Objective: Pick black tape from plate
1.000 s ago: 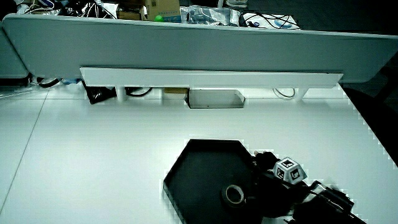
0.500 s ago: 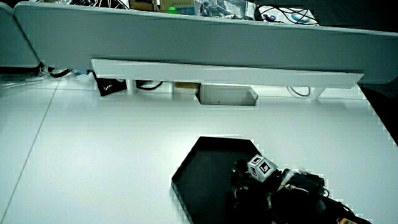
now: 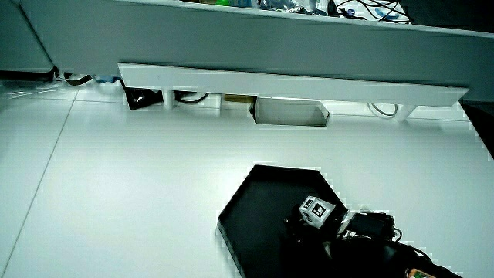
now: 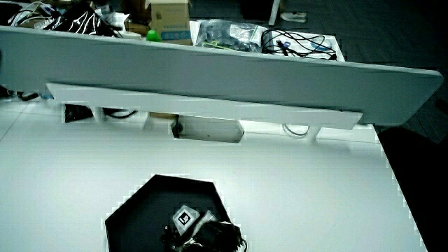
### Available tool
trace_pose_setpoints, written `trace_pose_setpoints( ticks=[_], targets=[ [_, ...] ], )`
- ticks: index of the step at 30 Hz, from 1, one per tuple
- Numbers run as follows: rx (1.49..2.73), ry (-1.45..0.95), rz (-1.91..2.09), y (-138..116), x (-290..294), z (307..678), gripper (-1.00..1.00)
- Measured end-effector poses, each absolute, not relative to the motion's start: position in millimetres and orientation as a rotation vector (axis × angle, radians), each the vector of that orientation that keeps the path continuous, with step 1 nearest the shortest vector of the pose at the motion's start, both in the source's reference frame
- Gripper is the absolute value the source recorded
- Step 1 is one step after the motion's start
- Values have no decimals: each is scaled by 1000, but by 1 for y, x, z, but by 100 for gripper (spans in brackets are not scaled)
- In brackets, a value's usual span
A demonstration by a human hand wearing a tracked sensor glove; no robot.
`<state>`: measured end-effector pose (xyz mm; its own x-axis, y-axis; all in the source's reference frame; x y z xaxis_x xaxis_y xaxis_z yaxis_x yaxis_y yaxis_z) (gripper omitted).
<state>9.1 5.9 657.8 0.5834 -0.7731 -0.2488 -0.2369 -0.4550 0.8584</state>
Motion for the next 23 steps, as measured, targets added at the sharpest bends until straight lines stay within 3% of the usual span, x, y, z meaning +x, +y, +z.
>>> trace_pose_setpoints(
  ticks=[4,9,13,23],
  targets=[
    [2086,-799,-774,4,10,650,81],
    [2116,-795,-741,3,12,647,100],
    [2144,-800,-690,-1,12,636,100],
    [2414,-789,-637,-17,33,572,100]
  ],
)
